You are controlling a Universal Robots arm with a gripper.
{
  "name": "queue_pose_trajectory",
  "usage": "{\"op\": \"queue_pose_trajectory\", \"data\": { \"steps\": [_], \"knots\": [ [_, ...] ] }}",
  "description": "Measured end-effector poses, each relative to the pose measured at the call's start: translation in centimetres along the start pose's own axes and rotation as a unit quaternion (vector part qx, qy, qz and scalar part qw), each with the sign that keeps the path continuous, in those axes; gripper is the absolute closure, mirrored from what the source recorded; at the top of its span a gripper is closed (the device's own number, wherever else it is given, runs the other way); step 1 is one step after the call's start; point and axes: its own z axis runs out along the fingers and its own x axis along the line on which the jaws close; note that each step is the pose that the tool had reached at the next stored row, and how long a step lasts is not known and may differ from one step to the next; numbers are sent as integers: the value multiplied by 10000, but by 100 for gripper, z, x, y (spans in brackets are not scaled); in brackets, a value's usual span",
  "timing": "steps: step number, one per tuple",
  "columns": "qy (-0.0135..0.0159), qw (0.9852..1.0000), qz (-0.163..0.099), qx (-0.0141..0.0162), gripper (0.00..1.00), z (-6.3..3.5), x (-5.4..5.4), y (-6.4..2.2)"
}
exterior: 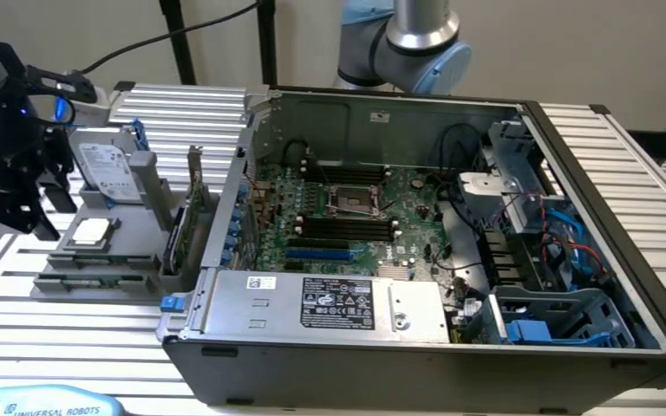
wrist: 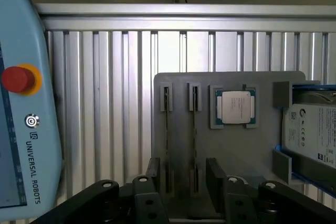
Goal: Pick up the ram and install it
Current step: 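Pick up the ram and move it above insertion slot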
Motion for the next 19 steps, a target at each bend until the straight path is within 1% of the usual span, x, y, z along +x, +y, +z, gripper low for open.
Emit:
{"op": "queue_pose_trajectory", "data": {
  "steps": [4, 13, 19],
  "knots": [
    [0, 10000, -9, 0, 52, 74, 22, -17],
    [1, 10000, -48, 0, 52, 237, 29, -65],
    [1, 10000, -63, 0, 52, 345, 34, -75]
  ]
}}
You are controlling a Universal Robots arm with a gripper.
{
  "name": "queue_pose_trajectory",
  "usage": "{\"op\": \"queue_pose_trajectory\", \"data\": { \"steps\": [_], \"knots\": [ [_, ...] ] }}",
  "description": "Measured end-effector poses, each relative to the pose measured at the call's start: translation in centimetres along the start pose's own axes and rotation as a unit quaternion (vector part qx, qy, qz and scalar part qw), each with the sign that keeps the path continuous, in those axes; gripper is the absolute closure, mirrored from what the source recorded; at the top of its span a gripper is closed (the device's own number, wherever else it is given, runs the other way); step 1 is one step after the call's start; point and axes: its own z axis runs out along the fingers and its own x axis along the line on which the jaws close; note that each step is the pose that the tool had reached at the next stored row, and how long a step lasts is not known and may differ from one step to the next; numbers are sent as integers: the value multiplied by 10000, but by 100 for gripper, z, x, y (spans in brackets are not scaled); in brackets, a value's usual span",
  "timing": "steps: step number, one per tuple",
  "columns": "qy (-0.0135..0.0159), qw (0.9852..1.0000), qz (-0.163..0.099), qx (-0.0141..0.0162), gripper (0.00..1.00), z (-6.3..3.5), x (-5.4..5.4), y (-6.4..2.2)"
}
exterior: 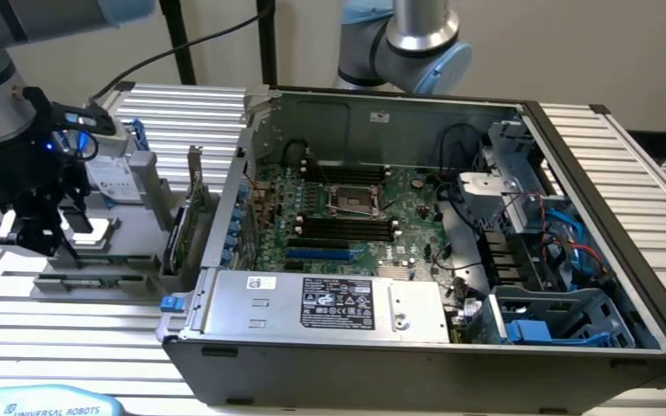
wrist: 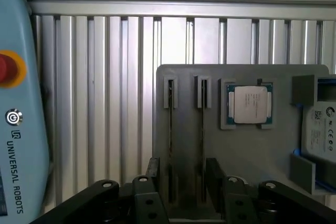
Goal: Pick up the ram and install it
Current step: 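Pick up the ram and move it above insertion slot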
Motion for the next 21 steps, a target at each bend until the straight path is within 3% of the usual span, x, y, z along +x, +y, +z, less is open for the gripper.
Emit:
{"op": "queue_pose_trajectory", "data": {
  "steps": [21],
  "knots": [
    [1, 10000, -32, -1, 52, 380, 10, -10]
  ]
}}
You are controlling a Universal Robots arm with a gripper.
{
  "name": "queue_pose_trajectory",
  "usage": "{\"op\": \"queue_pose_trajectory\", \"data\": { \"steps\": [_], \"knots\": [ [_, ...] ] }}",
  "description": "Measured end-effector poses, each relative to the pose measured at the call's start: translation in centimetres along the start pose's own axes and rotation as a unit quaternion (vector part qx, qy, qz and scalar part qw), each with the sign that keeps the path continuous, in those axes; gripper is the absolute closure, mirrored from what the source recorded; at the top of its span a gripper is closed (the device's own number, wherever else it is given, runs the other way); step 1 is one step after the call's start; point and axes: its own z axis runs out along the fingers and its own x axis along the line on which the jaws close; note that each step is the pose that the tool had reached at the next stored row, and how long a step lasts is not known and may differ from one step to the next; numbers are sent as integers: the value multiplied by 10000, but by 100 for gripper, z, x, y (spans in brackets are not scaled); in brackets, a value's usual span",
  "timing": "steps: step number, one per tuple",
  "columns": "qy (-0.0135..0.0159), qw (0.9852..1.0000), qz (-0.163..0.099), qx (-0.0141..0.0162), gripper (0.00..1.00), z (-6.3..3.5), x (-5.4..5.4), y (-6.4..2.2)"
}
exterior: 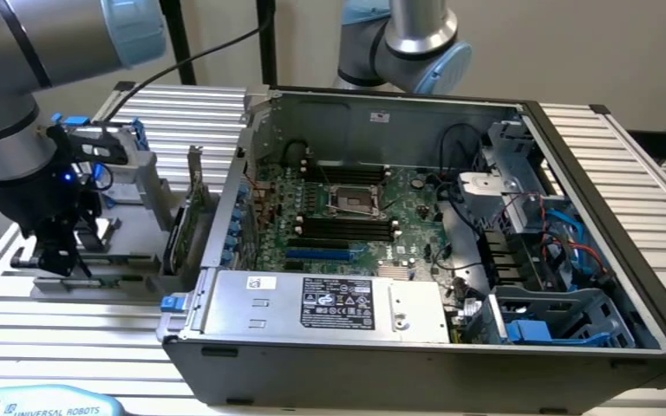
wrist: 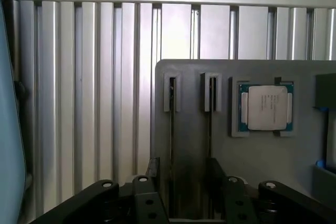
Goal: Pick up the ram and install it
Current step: 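Pick up the ram and move it above insertion slot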
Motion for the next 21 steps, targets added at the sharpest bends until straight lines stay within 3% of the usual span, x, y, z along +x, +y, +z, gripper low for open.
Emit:
{"op": "queue_pose_trajectory", "data": {
  "steps": [15, 21],
  "knots": [
    [0, 10000, -18, 0, 52, 270, 45, -7],
    [1, 10000, -20, -1, 52, 308, 47, -8]
  ]
}}
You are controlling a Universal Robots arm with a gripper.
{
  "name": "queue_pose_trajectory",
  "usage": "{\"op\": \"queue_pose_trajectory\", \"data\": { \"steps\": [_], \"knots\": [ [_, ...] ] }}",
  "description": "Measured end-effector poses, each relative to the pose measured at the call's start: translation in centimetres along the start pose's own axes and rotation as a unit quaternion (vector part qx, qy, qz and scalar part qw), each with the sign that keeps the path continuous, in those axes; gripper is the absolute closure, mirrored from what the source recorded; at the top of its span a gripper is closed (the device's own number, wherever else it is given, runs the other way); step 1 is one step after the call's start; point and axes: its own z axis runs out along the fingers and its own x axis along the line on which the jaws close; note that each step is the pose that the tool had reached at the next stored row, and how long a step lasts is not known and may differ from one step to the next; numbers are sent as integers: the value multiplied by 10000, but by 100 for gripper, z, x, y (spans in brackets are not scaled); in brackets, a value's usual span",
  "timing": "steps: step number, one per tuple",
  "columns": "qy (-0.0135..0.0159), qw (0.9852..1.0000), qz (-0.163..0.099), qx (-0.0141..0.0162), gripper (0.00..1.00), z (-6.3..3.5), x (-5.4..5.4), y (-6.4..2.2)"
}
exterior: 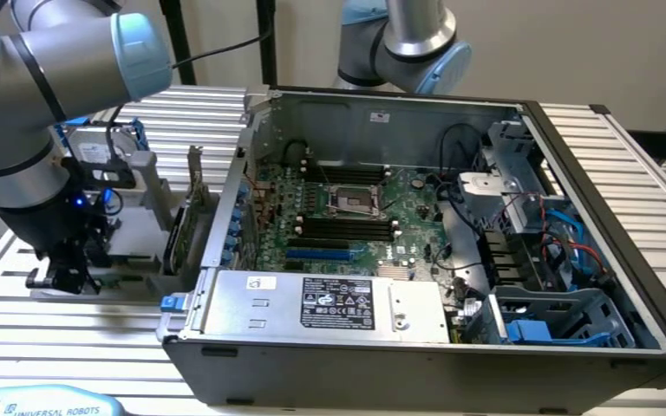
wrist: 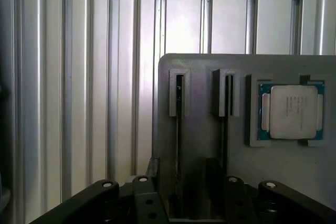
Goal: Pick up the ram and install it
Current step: 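Pick up the ram and move it above insertion slot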
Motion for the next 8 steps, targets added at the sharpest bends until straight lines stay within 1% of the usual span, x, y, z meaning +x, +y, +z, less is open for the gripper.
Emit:
{"op": "queue_pose_trajectory", "data": {
  "steps": [2, 3, 6, 8],
  "knots": [
    [-1, 10000, 0, 1, 54, 2, 0, 0],
    [-1, 10000, 0, 1, 61, 2, 0, 0],
    [-1, 10000, 0, 1, 61, 3, 0, 0],
    [-1, 10000, 0, 1, 63, 3, 0, 0]
  ]
}}
